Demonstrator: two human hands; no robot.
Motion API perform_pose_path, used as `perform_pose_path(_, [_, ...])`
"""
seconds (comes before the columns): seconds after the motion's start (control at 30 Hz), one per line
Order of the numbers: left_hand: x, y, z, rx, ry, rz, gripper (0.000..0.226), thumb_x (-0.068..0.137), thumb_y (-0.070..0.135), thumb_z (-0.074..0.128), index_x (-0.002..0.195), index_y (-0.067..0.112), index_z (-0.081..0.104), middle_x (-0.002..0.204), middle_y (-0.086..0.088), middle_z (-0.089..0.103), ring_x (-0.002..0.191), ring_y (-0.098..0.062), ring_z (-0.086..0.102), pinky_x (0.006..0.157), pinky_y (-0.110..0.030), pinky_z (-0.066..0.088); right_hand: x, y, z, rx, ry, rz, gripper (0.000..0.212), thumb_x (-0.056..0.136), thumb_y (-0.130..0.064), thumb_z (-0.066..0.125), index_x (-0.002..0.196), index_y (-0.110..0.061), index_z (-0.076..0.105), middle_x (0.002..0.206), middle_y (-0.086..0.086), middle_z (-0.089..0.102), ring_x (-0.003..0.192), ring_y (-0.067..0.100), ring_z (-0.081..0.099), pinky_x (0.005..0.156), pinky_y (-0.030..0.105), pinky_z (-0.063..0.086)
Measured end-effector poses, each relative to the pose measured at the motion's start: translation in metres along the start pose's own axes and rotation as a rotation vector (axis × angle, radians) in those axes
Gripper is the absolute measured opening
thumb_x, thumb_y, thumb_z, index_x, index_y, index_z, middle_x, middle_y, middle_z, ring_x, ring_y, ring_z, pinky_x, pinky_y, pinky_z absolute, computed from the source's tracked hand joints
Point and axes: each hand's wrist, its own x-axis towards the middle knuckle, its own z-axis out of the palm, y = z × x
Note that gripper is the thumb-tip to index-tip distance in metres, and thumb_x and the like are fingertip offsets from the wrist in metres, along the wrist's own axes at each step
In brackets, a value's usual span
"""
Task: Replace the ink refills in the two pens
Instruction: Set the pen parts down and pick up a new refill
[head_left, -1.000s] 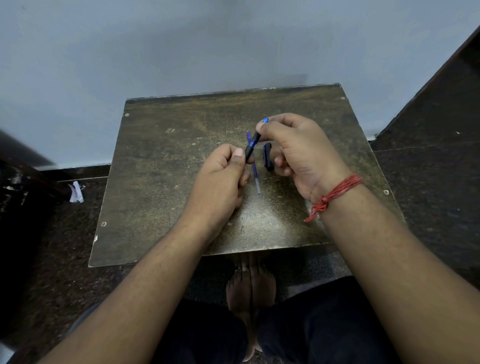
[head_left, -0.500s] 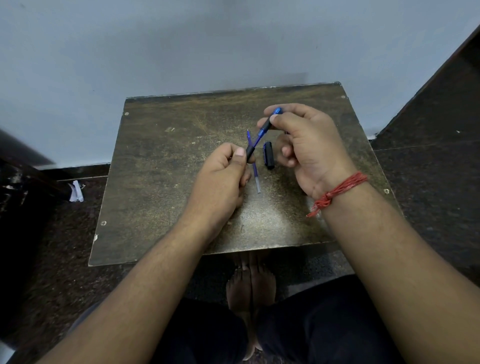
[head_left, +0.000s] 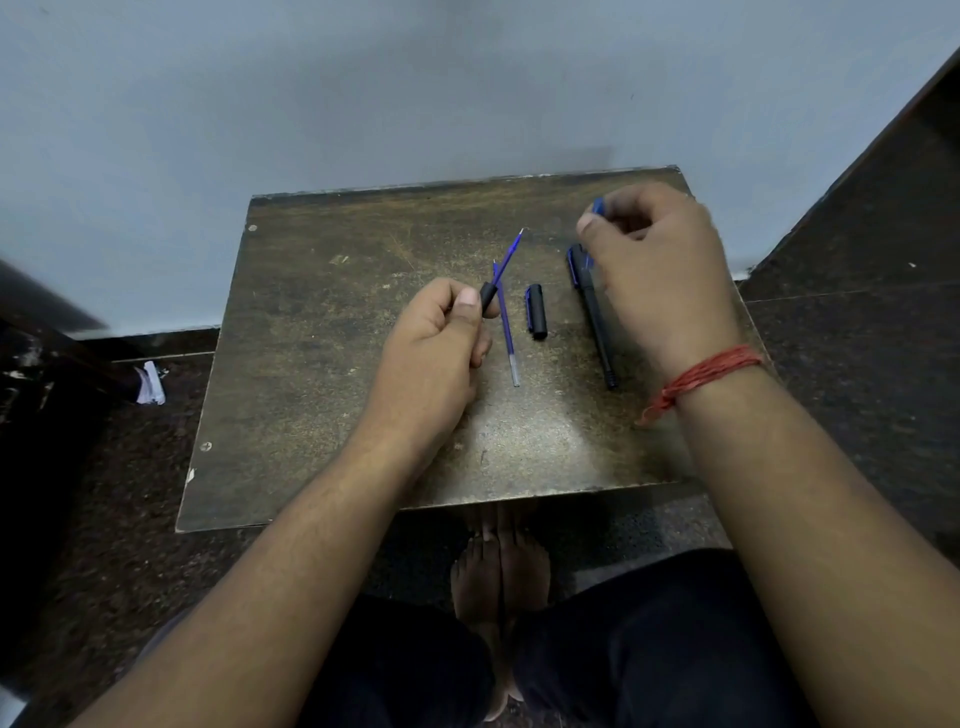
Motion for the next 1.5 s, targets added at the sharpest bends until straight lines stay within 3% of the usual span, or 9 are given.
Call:
perform_pose_path(0.1, [0.000, 0.001, -0.001, -0.029, 0.011, 0.002, 0.028, 0.109, 0.025, 0.040, 0.099, 0.004, 0.057, 0.058, 0.009, 0.046, 0.039, -0.003, 0.030, 0.041, -0.018, 0.024, -0.006, 0.001, 0.006, -0.342, -0.144, -0.037, 0.004, 0.091, -0.028, 0.064, 0.088, -0.026, 0.064, 0.082, -0.009, 0.064, 0.074, 0.007, 0.059, 0.069, 0.023, 0.047])
perform_pose_path(0.2, [0.000, 0.002, -0.001, -0.034, 0.012, 0.019, 0.027, 0.108, 0.026, 0.040, 0.093, 0.014, 0.059, 0.058, 0.010, 0.047, 0.040, -0.003, 0.030, 0.041, -0.019, 0.024, -0.010, -0.003, 0.010, -0.538, -0.234, -0.015, 0.008, 0.090, -0.029, 0.058, 0.097, -0.025, 0.061, 0.092, -0.004, 0.067, 0.087, 0.022, 0.063, 0.077, 0.037, 0.052])
perform_pose_path(0.3, [0.000, 0.003, -0.002, -0.041, 0.018, 0.023, 0.026, 0.105, 0.031, 0.042, 0.090, 0.018, 0.059, 0.058, 0.010, 0.046, 0.040, -0.003, 0.030, 0.042, -0.020, 0.024, -0.015, -0.008, 0.013, -0.686, -0.267, -0.049, 0.018, 0.089, -0.029, 0.057, 0.106, -0.021, 0.055, 0.091, -0.001, 0.060, 0.081, 0.026, 0.056, 0.068, 0.035, 0.043])
perform_pose_path(0.5, [0.000, 0.002, -0.002, -0.055, 0.009, 0.023, 0.026, 0.105, 0.032, 0.042, 0.089, 0.020, 0.059, 0.058, 0.009, 0.046, 0.042, -0.003, 0.029, 0.042, -0.021, 0.024, -0.018, -0.010, 0.018, -0.777, -0.286, -0.063, 0.023, 0.093, -0.031, 0.055, 0.111, -0.017, 0.052, 0.087, 0.002, 0.050, 0.077, 0.028, 0.050, 0.066, 0.035, 0.039])
perform_pose_path(0.63, [0.000, 0.002, -0.002, -0.053, 0.014, 0.021, 0.026, 0.100, 0.036, 0.043, 0.089, 0.019, 0.059, 0.058, 0.009, 0.046, 0.042, -0.003, 0.029, 0.043, -0.022, 0.023, -0.017, -0.010, 0.015, -0.765, -0.282, -0.077, 0.021, 0.094, -0.031, 0.054, 0.111, -0.019, 0.054, 0.092, 0.003, 0.060, 0.080, 0.028, 0.056, 0.066, 0.035, 0.040])
perform_pose_path(0.8, [0.000, 0.003, -0.003, -0.051, 0.017, 0.027, 0.026, 0.103, 0.033, 0.043, 0.089, 0.020, 0.060, 0.058, 0.009, 0.047, 0.042, -0.003, 0.030, 0.044, -0.022, 0.024, -0.015, -0.014, 0.011, -0.286, -0.128, -0.052, 0.011, 0.094, -0.034, 0.058, 0.089, -0.025, 0.062, 0.071, -0.011, 0.061, 0.059, 0.000, 0.057, 0.058, 0.027, 0.044])
perform_pose_path(0.97, [0.001, 0.003, -0.001, -0.046, 0.021, 0.027, 0.025, 0.101, 0.035, 0.043, 0.088, 0.019, 0.057, 0.057, 0.009, 0.046, 0.042, -0.004, 0.029, 0.043, -0.021, 0.023, -0.026, -0.020, 0.024, 0.319, -0.343, 0.291, 0.030, 0.093, -0.036, 0.066, 0.090, -0.006, 0.065, 0.068, 0.000, 0.063, 0.043, 0.008, 0.046, 0.040, 0.017, 0.032])
perform_pose_path(1.3, [0.002, -0.001, 0.001, -0.017, 0.002, 0.018, 0.027, 0.096, 0.040, 0.044, 0.084, 0.019, 0.054, 0.060, 0.005, 0.046, 0.043, -0.007, 0.028, 0.047, -0.024, 0.021, -0.030, -0.020, 0.030, 0.473, -0.447, 0.393, 0.017, 0.091, -0.026, 0.070, 0.079, -0.016, 0.062, 0.064, -0.005, 0.065, 0.045, 0.009, 0.046, 0.035, 0.014, 0.025])
perform_pose_path(1.5, [0.003, -0.005, 0.002, 0.034, -0.003, 0.025, 0.042, 0.096, 0.043, 0.044, 0.097, 0.002, 0.054, 0.060, 0.007, 0.046, 0.043, -0.007, 0.029, 0.048, -0.025, 0.023, -0.021, -0.016, 0.025, 0.604, -0.274, 0.385, 0.019, 0.093, -0.020, 0.069, 0.076, -0.018, 0.061, 0.066, -0.003, 0.060, 0.044, 0.007, 0.045, 0.035, 0.015, 0.026])
